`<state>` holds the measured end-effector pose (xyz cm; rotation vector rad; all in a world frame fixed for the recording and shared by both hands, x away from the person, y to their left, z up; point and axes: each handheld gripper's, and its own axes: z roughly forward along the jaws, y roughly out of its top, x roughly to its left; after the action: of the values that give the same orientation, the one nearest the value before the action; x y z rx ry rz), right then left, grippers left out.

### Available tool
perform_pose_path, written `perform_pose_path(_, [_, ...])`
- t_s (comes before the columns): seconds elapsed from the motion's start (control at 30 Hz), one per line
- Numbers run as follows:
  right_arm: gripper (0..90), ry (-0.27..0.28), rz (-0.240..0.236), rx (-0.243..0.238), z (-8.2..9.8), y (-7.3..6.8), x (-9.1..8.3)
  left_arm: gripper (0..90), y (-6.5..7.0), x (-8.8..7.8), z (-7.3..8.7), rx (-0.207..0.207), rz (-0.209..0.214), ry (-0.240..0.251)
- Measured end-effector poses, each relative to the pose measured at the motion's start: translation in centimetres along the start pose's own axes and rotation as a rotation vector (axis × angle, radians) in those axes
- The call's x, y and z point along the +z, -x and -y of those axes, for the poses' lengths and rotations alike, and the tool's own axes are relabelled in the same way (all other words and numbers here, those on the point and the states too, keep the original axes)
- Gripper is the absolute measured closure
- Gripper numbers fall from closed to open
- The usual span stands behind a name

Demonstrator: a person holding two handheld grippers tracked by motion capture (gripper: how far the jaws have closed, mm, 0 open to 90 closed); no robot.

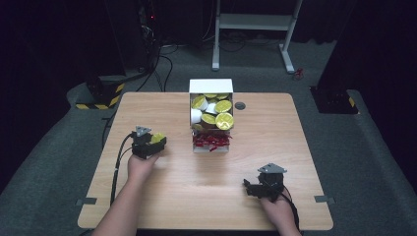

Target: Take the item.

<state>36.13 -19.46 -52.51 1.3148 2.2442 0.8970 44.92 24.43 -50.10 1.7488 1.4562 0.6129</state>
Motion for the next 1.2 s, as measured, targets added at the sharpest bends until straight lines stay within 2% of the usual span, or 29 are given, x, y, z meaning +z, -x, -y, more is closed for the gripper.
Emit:
perform_pose_path(0.17, [8.2,0.0,-0.001,0.001,0.0,0.0,0.0,38.5,0.1,0.2,0.2,-0.007,0.002,-0.001])
perform_pose_path(0.27, [8.2,0.0,0.0,0.002,0.0,0.0,0.0,38.5,0.1,0.4,0.4,0.009,-0.005,-0.016])
perform_pose_path(0.6, [8.2,0.0,0.0,0.001,0.0,0.0,0.0,38.4,0.0,0.9,0.8,0.016,-0.017,-0.019])
perform_pose_path(0.63, [8.2,0.0,0.0,0.002,0.0,0.0,0.0,38.4,0.1,1.1,0.8,0.003,-0.016,-0.011])
perform_pose_path(1.0, [8.3,0.0,0.0,0.002,0.0,0.0,0.0,37.8,0.0,1.1,0.8,0.0,-0.015,-0.015])
perform_pose_path(1.2, [8.3,-0.001,-0.001,0.002,0.0,0.0,0.0,31.1,0.0,1.0,0.7,-0.014,0.007,0.0])
